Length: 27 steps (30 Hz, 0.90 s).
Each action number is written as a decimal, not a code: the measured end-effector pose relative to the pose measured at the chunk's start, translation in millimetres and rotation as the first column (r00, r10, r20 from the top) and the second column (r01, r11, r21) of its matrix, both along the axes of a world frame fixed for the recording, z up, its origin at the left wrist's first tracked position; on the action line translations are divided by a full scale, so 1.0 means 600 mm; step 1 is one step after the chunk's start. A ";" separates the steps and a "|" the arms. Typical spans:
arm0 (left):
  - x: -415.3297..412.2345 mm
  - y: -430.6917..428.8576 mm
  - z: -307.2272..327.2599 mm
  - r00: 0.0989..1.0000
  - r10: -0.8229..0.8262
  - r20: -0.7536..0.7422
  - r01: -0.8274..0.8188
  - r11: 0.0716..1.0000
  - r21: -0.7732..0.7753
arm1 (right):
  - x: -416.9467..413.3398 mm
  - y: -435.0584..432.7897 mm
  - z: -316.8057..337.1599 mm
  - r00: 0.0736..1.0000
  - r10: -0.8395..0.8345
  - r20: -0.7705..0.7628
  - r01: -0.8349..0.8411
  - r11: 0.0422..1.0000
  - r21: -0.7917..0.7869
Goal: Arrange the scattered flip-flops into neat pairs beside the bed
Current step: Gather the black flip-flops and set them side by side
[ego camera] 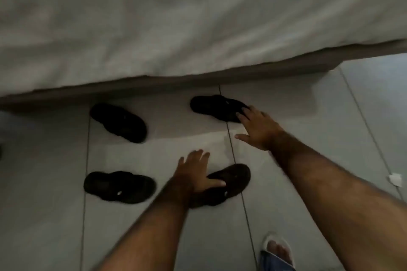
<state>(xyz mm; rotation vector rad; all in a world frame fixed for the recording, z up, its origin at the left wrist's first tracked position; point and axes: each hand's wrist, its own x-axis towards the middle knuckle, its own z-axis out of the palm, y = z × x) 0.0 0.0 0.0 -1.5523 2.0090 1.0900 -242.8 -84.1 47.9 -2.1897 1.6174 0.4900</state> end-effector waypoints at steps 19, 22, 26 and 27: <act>-0.050 0.075 -0.237 0.996 0.066 -0.065 -0.081 0.963 -0.256 | 0.059 -0.073 -0.289 0.967 -0.254 0.031 0.244 0.952 0.187; -0.025 0.050 -0.230 0.986 0.103 -0.133 -0.137 0.951 -0.276 | 0.061 -0.081 -0.294 0.967 -0.255 0.003 0.248 0.943 0.220; 0.046 -0.008 -0.242 0.935 0.293 -0.201 -0.349 0.858 -0.376 | 0.062 -0.082 -0.301 0.969 -0.245 -0.011 0.241 0.944 0.224; 0.068 -0.023 -0.246 0.927 0.317 -0.202 -0.374 0.831 -0.412 | 0.062 -0.082 -0.303 0.970 -0.242 -0.015 0.240 0.945 0.223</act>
